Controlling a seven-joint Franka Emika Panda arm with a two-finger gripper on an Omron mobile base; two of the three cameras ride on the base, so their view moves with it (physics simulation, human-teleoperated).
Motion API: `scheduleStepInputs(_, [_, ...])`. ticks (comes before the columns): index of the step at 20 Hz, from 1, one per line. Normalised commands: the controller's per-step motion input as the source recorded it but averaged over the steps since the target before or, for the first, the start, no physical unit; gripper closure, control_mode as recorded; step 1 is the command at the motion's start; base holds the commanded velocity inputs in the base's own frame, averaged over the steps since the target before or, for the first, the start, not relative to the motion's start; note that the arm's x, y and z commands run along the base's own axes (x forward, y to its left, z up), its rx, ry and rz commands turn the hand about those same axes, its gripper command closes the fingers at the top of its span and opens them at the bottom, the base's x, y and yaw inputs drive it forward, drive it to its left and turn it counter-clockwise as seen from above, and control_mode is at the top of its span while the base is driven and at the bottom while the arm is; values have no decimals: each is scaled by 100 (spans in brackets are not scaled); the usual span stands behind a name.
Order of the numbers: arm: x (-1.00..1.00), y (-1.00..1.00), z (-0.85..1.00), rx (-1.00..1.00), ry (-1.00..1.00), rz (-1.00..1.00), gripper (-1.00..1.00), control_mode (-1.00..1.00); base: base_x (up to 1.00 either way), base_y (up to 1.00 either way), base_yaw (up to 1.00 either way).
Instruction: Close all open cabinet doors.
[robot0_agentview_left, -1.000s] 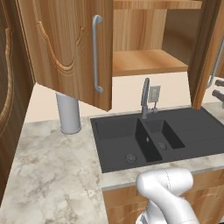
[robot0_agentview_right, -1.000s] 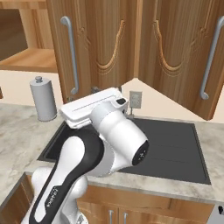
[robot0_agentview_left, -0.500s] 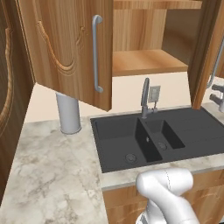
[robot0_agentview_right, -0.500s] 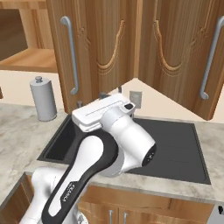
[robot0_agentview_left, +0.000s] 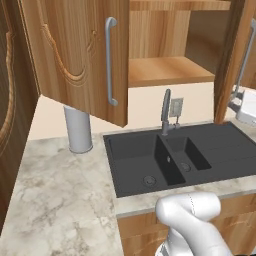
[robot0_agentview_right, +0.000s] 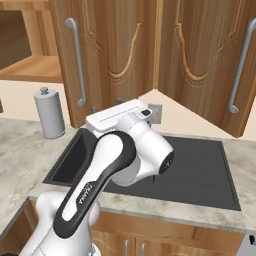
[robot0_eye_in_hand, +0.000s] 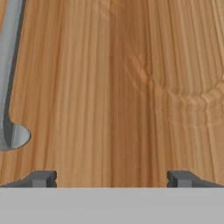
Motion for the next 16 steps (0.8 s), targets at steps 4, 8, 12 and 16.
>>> scheduleStepInputs(4, [39,17,0,0,0,0,-100,-100,0,0,0])
scheduleStepInputs(8, [20,31,0,0,0,-9,-100,-100,0,0,0])
scheduleStepInputs(12, [9,38,0,0,0,-16,-100,-100,0,0,0])
scheduleStepInputs(16, [13,50,0,0,0,-21,-100,-100,0,0,0])
